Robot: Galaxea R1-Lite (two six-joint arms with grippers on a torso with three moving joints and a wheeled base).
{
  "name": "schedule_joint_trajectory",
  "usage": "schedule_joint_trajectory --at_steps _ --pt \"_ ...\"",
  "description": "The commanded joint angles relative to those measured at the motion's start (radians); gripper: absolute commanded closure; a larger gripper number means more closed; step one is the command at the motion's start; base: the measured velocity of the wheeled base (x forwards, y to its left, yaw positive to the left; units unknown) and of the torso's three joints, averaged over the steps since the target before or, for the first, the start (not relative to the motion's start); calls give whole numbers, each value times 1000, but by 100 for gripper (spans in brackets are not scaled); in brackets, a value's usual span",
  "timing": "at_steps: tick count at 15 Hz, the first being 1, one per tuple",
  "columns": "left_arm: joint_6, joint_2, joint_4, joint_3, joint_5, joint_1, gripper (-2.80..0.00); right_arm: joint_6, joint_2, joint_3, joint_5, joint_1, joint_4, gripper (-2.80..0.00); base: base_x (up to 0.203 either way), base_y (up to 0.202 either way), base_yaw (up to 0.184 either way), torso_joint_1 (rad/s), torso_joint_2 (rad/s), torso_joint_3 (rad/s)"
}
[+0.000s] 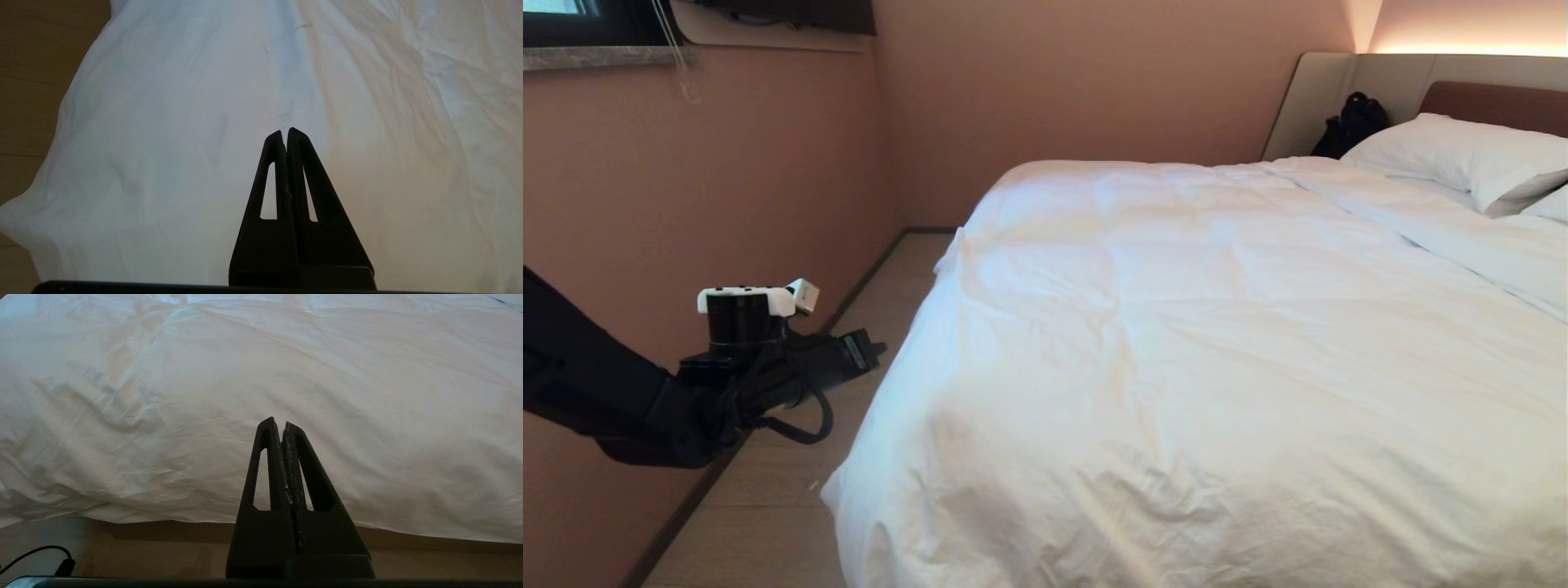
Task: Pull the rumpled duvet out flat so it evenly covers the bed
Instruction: Flatten the corners of the folded blanket
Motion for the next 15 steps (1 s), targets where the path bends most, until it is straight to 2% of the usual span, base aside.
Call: schedule_joint_trajectory --at_steps 1,3,7,13,14,15 --pt "11 -2 -3 13 -2 -15 0 0 -1 0 1 1 0 0 0 0 0 0 0 0" --pt "34 1 23 17 -2 -31 0 0 -1 0 1 1 0 0 0 0 0 0 0 0" --pt "38 25 18 24 -2 -61 0 0 -1 0 1 1 -2 0 0 0 0 0 0 0" --pt "45 80 15 0 0 -63 0 0 -1 0 1 1 0 0 0 0 0 0 0 0" --pt "52 117 14 -9 3 -63 -280 0 -1 0 1 1 0 0 0 0 0 0 0 0" --pt "59 145 13 -23 7 -62 -280 0 -1 0 1 1 0 0 0 0 0 0 0 0"
